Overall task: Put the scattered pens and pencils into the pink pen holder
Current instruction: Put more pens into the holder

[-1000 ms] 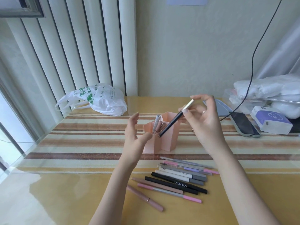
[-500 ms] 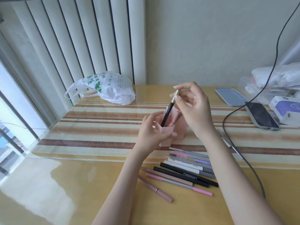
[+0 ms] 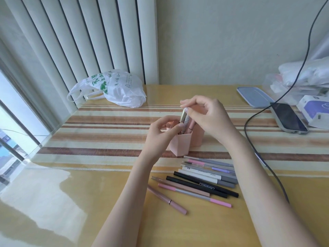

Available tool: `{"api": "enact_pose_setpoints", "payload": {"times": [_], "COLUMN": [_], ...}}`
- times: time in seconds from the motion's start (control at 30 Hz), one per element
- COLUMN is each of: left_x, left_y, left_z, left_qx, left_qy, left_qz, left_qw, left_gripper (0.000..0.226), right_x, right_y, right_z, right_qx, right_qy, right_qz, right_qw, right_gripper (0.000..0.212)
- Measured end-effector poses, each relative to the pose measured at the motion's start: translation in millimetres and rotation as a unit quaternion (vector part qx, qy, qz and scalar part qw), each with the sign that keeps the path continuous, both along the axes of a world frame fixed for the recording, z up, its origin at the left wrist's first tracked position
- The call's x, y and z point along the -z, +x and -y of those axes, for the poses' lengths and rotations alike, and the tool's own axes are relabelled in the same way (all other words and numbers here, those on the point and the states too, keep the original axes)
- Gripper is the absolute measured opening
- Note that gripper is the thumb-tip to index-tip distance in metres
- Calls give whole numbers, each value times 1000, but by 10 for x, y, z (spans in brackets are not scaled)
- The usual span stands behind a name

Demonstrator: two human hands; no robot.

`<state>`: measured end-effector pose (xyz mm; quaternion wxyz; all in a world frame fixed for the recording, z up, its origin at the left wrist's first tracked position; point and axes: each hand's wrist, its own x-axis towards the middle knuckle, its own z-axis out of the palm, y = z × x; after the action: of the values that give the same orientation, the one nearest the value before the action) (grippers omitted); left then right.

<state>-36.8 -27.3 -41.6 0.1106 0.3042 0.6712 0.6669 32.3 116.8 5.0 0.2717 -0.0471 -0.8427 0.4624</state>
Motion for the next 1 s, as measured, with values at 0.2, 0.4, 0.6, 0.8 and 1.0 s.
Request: {"api": "enact_pose_setpoints", "payload": {"times": [0.2, 0.4, 0.6, 0.8, 1.0], "left_x": [18, -24, -17, 49, 117], "left_y": [-45, -52, -30, 65, 174], "left_z": [-25, 33, 40, -51, -107], "left_qx": [-1, 45, 65, -35, -133], "left_qy": [7, -5, -120, -106, -118], "left_qz": [10, 15, -86, -108, -194], "left_qw": [1000, 999, 987, 988, 965], "left_gripper": [15, 31, 59, 63, 78], "right_x": [-36, -87, -33, 148, 407], "right_y": [3, 34, 156, 432, 808], "right_z": [-53, -72, -58, -56, -208], "right_qx": [11, 5, 24, 95, 129], "right_qy": [-20, -80, -26, -42, 37], "right_qz": [17, -74, -49, -120, 78], "right_qw": [1000, 994, 998, 987, 988], "right_gripper": [36, 35, 25, 13, 16]}}
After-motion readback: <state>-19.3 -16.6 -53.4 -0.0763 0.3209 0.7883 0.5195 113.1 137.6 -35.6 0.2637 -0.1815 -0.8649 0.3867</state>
